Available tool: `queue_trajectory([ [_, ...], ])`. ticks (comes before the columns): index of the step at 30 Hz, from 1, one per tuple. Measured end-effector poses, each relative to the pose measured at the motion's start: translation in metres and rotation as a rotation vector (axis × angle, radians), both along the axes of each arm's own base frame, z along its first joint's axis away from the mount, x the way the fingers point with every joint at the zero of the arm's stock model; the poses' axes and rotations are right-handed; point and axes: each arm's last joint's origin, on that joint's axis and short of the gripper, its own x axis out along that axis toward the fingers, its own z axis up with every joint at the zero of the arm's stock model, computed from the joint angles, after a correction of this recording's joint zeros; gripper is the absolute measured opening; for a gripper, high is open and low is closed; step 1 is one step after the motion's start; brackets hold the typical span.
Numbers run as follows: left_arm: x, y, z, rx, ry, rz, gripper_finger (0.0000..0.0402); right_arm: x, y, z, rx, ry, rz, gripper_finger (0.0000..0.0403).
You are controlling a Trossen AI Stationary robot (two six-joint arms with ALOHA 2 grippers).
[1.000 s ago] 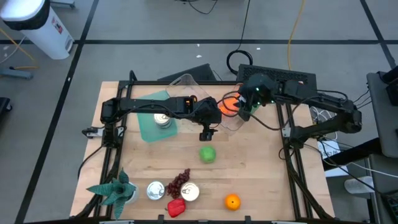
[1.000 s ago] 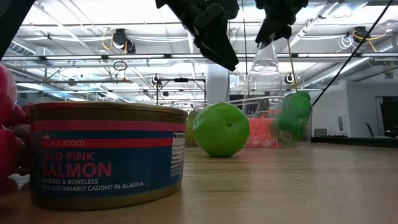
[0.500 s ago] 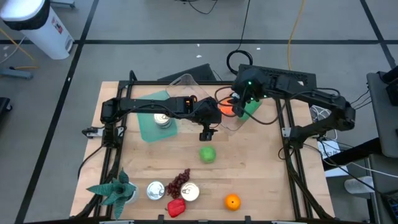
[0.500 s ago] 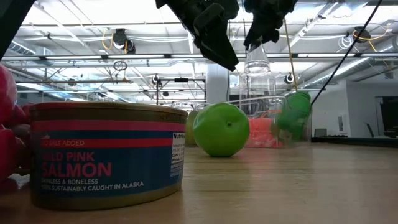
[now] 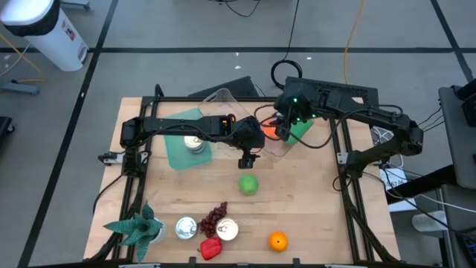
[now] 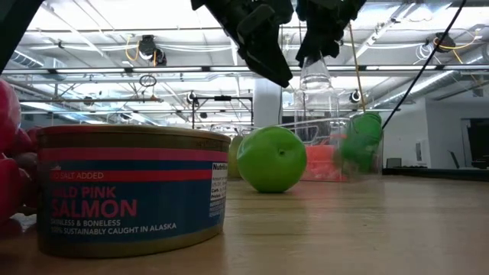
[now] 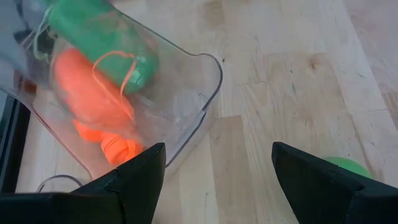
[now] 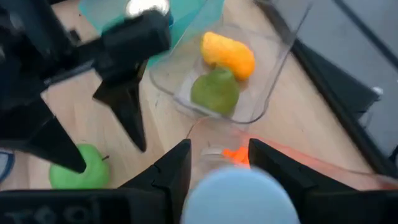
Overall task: Pick & Place Food Item
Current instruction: Put the transparent bottle into the right transparent bin, then move the right transparent bin to the middle right of the table
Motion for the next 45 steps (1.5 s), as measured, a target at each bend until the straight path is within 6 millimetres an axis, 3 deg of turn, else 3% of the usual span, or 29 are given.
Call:
queue_trajectory([
  [12,-0.002,0.0,-0.002,-0.003,0.025,0.0,0.0296,-0.002,0.001,0.01,-0.017,-0.076,-0.02,0.0252],
  [24,-0.002,0.0,-0.002,-0.003,0.024,0.001,0.0296,-0.013,0.007,0.028,-0.017,-0.188,0.013,0.0313],
  [34,-0.002,-0.001,-0.002,-0.008,0.023,0.005,0.0296,-0.004,0.005,0.032,-0.006,-0.274,0.052,0.0344],
  [45,-0.002,-0.001,-0.002,-0.009,0.03,0.004,0.0296,-0.004,0.007,0.034,0.032,-0.302,0.047,0.0348],
])
